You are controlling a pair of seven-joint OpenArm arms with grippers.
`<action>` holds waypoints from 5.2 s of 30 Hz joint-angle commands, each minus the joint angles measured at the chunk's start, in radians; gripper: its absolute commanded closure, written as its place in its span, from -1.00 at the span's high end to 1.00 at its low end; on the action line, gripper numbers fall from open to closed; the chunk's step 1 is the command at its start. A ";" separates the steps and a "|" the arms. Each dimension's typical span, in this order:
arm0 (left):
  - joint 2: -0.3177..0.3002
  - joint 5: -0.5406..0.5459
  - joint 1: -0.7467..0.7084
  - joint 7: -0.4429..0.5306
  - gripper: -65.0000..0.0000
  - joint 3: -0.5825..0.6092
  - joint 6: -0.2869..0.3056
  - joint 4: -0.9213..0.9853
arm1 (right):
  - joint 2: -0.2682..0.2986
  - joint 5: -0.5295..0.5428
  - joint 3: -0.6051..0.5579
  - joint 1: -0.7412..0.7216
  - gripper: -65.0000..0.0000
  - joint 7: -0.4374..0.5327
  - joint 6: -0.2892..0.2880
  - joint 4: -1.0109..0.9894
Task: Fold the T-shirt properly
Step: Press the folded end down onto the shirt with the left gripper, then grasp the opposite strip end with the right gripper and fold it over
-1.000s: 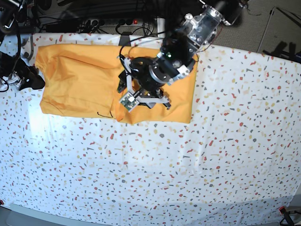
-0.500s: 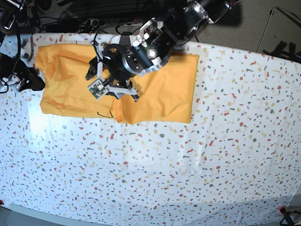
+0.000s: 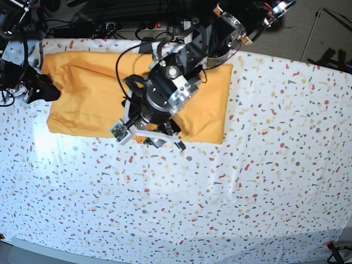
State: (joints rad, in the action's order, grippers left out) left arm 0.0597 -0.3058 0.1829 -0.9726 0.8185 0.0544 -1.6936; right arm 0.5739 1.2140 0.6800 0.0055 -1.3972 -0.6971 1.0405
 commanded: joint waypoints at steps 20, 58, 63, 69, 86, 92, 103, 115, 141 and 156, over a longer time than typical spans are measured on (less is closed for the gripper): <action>-0.083 0.064 -0.028 0.008 -0.15 0.001 -0.085 -0.020 | -0.028 0.042 0.005 -0.011 0.45 0.001 -0.001 0.013; -0.084 0.064 -0.036 -0.003 -0.15 0.001 -0.085 -0.020 | -0.059 -0.057 -0.046 -0.066 0.31 0.014 -0.001 0.013; -0.100 0.132 -0.037 -0.002 -0.15 0.001 -0.085 -0.020 | -0.059 -0.085 -0.046 -0.066 -0.65 0.029 -0.001 0.013; -0.177 0.229 -0.036 0.100 -0.15 0.001 -0.085 -0.006 | -0.059 -0.084 -0.046 -0.090 -1.00 0.114 -0.001 0.013; -0.119 0.141 0.067 0.364 -0.15 0.001 -0.023 0.497 | -0.061 -0.081 -0.046 -0.241 -1.00 0.082 -0.001 0.013; -0.097 0.158 0.152 0.344 -0.15 0.001 -0.024 0.522 | -0.062 -0.080 -0.046 -0.315 -1.00 0.087 -0.001 0.013; -0.054 0.160 0.275 0.261 -0.15 0.001 -0.025 0.519 | -0.067 0.152 -0.206 -0.410 -1.00 0.001 -0.001 0.013; -0.064 -0.007 0.389 0.019 -0.15 0.000 -0.116 0.268 | -0.101 0.229 -0.445 -0.514 -1.00 0.001 -0.001 0.013; -0.462 -0.198 0.171 -0.164 -0.15 -0.041 -0.340 0.217 | -0.555 -0.249 -0.445 -0.673 -1.00 0.095 -0.001 0.013; -0.462 -0.202 0.100 -0.131 -0.15 -0.041 -0.384 0.216 | -0.731 -0.554 -0.451 -0.666 -1.00 0.212 -0.001 0.013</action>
State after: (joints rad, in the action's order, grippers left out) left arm -0.3969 -0.4812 0.2604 -1.1053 0.7860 -0.3153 -1.4601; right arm -0.1535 0.6308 0.2325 -0.6258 -1.2064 -0.6971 1.0374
